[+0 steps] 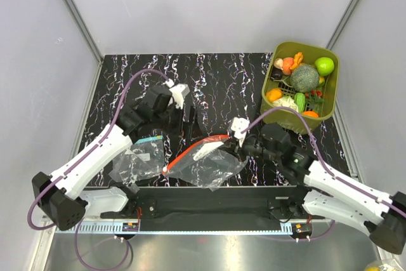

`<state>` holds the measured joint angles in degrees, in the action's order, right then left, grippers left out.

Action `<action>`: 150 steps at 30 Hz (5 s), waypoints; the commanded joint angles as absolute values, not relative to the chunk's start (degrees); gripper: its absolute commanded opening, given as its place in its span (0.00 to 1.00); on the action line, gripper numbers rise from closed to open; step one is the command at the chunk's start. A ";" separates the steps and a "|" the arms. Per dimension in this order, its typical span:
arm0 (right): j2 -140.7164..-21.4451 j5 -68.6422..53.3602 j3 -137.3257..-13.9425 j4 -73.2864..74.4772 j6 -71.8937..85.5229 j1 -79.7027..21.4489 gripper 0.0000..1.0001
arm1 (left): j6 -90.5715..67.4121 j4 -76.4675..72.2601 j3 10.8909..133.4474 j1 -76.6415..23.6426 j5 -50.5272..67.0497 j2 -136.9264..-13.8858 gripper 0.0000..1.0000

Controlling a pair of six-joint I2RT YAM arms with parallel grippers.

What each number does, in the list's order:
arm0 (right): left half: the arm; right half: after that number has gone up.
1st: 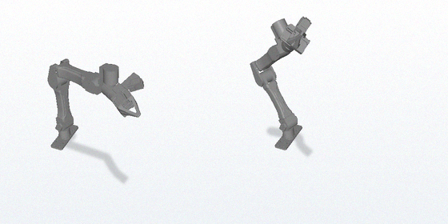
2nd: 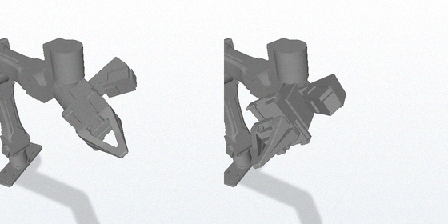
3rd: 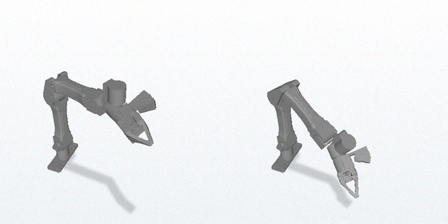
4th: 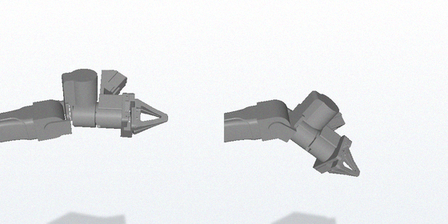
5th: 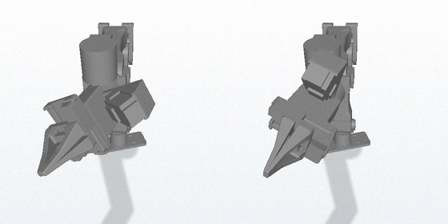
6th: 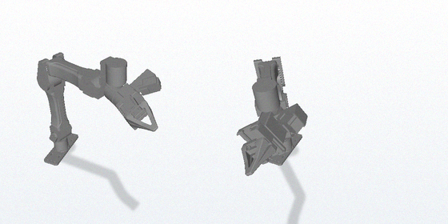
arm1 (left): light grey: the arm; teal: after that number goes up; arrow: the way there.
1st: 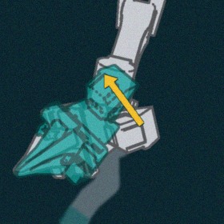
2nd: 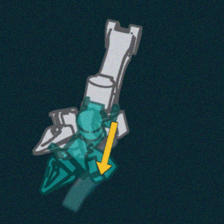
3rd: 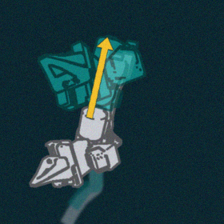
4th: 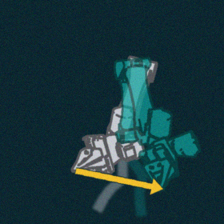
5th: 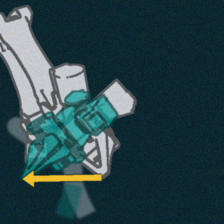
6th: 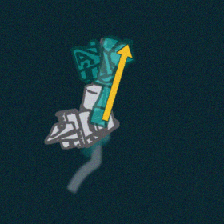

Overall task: Place the food in the zip-top bag and seal the zipper
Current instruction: Pick up the zipper food storage bag at the center of the board, then open the zipper of the food storage bag at the center of the board.

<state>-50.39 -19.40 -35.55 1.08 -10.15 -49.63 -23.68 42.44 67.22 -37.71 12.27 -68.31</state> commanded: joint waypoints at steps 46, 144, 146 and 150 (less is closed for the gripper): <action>-47.28 -23.92 -36.91 -5.62 -14.24 -49.83 0.01 | -33.05 13.45 42.54 -34.45 54.51 -52.38 0.39; -72.52 3.61 -48.35 -3.33 50.72 -50.71 0.00 | -28.57 33.21 57.12 -53.97 -13.99 -54.40 0.88; -71.63 2.90 -47.29 -5.09 50.45 -50.71 0.00 | -28.13 33.66 58.18 -53.09 -11.78 -57.03 0.83; -70.67 1.76 -45.88 -6.06 50.27 -50.80 0.00 | -28.12 31.91 57.31 -53.00 -8.97 -60.37 0.74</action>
<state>-72.84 3.11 -46.26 -0.49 52.03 -50.30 -28.21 32.80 56.73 -53.17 -14.57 -58.15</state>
